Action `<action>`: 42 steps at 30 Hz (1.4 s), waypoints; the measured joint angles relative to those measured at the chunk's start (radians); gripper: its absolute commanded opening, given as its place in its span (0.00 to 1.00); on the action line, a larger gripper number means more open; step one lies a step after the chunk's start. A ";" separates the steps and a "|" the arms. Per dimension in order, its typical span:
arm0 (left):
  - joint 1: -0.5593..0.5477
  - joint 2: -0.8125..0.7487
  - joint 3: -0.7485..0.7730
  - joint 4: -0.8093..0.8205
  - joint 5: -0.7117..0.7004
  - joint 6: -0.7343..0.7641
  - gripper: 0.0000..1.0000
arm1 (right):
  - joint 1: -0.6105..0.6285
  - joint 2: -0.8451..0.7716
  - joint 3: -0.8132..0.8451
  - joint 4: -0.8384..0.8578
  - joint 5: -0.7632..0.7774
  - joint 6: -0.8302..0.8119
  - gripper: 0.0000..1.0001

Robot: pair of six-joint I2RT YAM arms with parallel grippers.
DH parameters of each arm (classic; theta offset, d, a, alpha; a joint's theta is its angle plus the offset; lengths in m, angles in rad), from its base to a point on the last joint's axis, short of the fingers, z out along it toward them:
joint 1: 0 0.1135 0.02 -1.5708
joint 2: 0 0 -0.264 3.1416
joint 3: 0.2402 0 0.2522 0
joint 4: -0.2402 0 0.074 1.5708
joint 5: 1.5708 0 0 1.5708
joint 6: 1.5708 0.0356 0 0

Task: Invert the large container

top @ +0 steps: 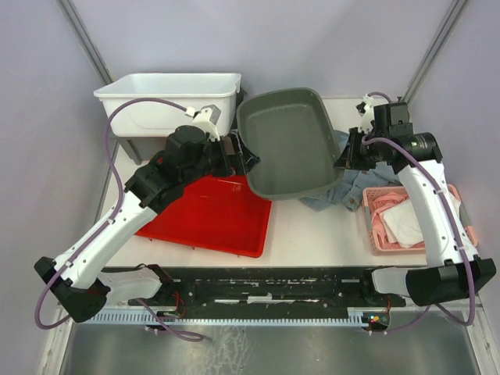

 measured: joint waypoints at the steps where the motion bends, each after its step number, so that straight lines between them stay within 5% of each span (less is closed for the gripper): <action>1: 0.004 0.014 0.031 -0.013 -0.001 -0.001 0.99 | 0.002 -0.015 -0.004 0.000 -0.025 -0.003 0.02; 13: 0.036 0.050 0.110 -0.114 -0.027 0.000 1.00 | 0.002 -0.140 -0.133 0.076 -0.196 0.018 0.02; 20: 0.041 0.043 0.029 -0.101 -0.024 -0.001 0.91 | 0.002 -0.161 -0.204 0.076 -0.183 0.059 0.02; 28: 0.042 0.119 0.011 -0.062 -0.005 -0.007 0.41 | 0.002 -0.200 -0.211 0.080 -0.153 0.078 0.02; 32: 0.042 0.169 0.012 -0.053 -0.007 -0.014 0.09 | 0.002 -0.208 -0.211 0.072 -0.135 0.080 0.03; 33: 0.042 0.179 0.012 -0.048 -0.010 -0.022 0.04 | 0.002 -0.208 -0.211 0.068 -0.134 0.082 0.11; 37: 0.051 0.221 0.023 -0.018 -0.035 -0.054 0.03 | 0.008 -0.206 -0.201 0.039 -0.134 0.089 0.70; 39: 0.050 0.228 0.028 -0.039 -0.028 -0.028 0.03 | 0.006 -0.193 -0.168 0.013 -0.115 0.088 0.83; 42: 0.040 0.242 0.049 -0.084 -0.046 -0.016 0.03 | 0.005 -0.155 -0.054 -0.040 -0.067 0.074 0.91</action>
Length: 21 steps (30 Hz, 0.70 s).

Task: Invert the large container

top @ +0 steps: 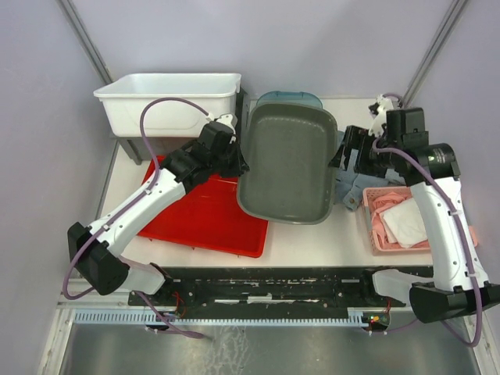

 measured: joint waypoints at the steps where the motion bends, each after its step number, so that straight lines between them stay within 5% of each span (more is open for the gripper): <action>1: 0.000 0.008 0.012 -0.012 -0.008 0.008 0.03 | 0.000 0.017 0.057 -0.021 0.021 -0.003 0.91; 8: -0.002 0.017 0.041 -0.025 -0.064 0.037 0.03 | 0.026 0.086 0.343 -0.050 0.127 0.096 0.89; 21: -0.069 0.021 0.046 0.016 -0.119 0.090 0.03 | 0.449 0.574 0.687 -0.022 0.413 0.470 0.80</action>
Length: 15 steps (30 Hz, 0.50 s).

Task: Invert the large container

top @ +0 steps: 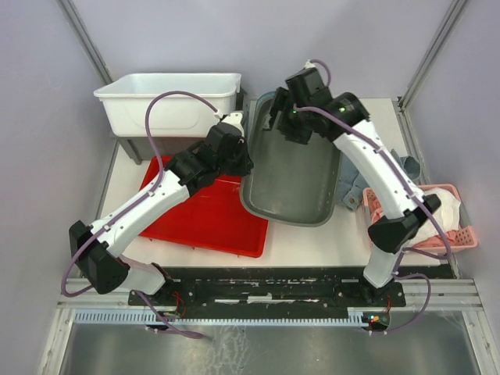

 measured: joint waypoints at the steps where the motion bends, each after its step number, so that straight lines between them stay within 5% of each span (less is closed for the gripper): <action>1: -0.001 0.000 0.000 0.002 0.001 0.002 0.03 | 0.014 0.023 0.020 0.000 0.011 0.008 0.79; 9: -0.002 0.000 0.000 0.009 0.011 0.020 0.03 | 0.086 0.189 0.206 -0.027 0.079 0.051 0.72; 15: -0.005 0.000 0.000 0.015 0.028 0.020 0.03 | 0.098 0.240 0.216 -0.032 0.111 0.069 0.51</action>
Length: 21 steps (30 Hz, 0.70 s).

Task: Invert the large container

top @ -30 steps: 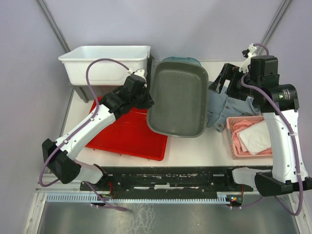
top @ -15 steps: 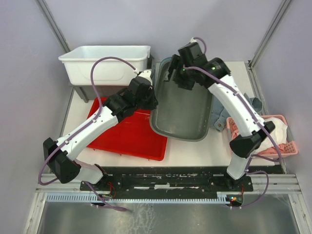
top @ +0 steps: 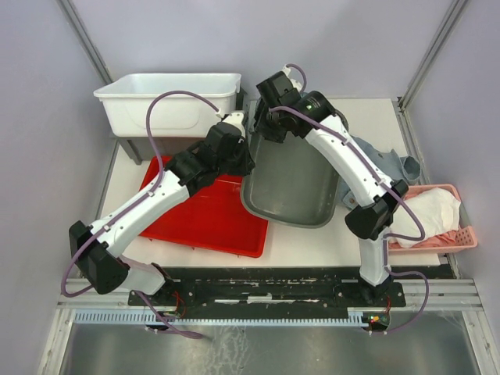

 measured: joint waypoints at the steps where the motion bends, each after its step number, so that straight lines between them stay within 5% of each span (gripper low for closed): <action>1: -0.001 0.000 0.000 0.002 0.001 0.000 0.03 | 0.004 0.005 -0.005 0.000 0.003 0.001 0.47; 6: -0.001 0.000 0.000 0.005 0.008 0.006 0.03 | 0.020 0.039 -0.006 0.009 0.011 -0.005 0.31; 11: -0.001 0.002 0.000 -0.022 0.004 0.020 0.08 | 0.035 0.072 0.004 0.018 0.011 -0.021 0.02; 15: -0.003 0.002 0.000 -0.030 -0.006 0.037 0.72 | 0.032 0.071 -0.004 0.020 0.003 -0.042 0.02; 16: -0.003 0.001 0.000 -0.020 -0.001 0.040 0.81 | 0.023 0.061 -0.024 0.023 -0.008 -0.063 0.02; 18: -0.003 -0.011 0.010 0.010 0.011 0.038 0.94 | -0.020 0.026 -0.102 0.071 -0.087 -0.093 0.02; 21: -0.003 -0.044 0.018 0.026 0.024 0.038 0.97 | -0.118 -0.017 -0.203 0.127 -0.236 -0.128 0.02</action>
